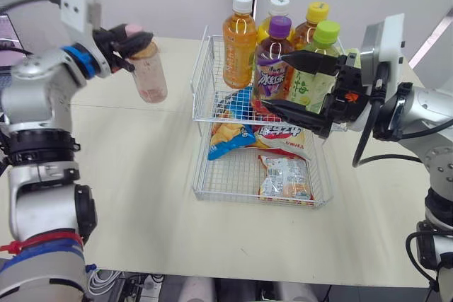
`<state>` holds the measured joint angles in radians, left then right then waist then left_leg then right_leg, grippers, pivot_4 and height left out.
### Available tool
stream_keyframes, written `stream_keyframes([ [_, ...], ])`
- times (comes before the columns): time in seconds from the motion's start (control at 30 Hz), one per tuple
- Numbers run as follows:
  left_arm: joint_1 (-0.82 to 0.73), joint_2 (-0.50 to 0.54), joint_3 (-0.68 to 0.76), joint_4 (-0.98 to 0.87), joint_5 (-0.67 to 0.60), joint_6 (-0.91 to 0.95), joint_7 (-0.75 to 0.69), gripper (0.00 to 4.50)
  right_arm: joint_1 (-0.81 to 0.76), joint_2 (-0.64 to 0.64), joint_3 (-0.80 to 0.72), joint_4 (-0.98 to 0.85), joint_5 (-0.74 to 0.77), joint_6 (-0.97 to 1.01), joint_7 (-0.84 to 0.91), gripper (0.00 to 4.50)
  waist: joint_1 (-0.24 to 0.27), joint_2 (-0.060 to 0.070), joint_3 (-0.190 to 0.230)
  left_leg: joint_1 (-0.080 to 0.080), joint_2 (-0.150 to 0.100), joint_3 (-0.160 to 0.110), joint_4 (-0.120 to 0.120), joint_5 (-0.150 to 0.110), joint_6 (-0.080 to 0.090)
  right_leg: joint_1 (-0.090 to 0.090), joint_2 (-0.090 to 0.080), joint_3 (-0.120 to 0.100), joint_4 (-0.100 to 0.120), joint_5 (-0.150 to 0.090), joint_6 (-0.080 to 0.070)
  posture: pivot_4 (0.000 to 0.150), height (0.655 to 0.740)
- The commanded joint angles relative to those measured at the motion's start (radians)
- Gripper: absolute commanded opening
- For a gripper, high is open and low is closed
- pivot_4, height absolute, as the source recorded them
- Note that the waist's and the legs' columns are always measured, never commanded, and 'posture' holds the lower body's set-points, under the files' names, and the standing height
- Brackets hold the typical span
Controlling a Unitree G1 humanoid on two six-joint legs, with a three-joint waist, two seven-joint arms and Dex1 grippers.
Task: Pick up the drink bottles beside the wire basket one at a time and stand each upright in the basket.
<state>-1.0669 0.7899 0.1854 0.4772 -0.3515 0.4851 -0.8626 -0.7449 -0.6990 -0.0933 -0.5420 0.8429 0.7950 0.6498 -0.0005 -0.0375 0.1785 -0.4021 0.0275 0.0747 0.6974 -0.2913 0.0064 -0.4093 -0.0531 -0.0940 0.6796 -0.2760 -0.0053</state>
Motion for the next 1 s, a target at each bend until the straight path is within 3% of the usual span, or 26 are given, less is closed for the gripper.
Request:
stream_keyframes([
  [0.03,-0.111,0.061,0.031,-0.052,-0.044,0.031,-0.060,1.36,-0.029,0.000,-0.004,-0.001,-0.011,-0.031,0.017,4.50,0.000,0.000,0.000,0.000,0.000,0.000,0.000,0.000,0.000,0.000,0.000,0.000,0.000,0.000,0.000,0.150,0.7400],
  [0.43,-0.348,0.123,0.029,-0.074,-0.158,0.223,-0.237,1.36,-0.035,-0.007,-0.009,0.013,-0.017,-0.050,0.034,4.50,0.000,0.000,0.000,0.000,0.000,0.001,0.000,0.000,0.000,-0.001,0.000,0.001,0.000,0.000,0.000,0.150,0.7400],
  [0.73,-0.372,0.060,0.011,-0.101,-0.238,0.315,-0.297,1.36,-0.019,-0.024,-0.037,-0.019,-0.013,-0.034,-0.004,4.50,-0.001,0.000,0.000,0.000,0.000,0.002,0.000,0.000,0.000,-0.001,0.000,0.002,0.001,0.000,0.000,0.150,0.7400],
  [1.0,-0.432,-0.061,-0.004,-0.072,-0.259,0.323,-0.302,1.36,0.008,-0.044,-0.069,-0.071,0.011,-0.009,-0.059,4.50,0.001,0.000,0.000,0.000,0.000,0.002,0.000,0.000,0.000,-0.001,0.000,0.003,0.001,0.000,0.000,0.150,0.7400],
])
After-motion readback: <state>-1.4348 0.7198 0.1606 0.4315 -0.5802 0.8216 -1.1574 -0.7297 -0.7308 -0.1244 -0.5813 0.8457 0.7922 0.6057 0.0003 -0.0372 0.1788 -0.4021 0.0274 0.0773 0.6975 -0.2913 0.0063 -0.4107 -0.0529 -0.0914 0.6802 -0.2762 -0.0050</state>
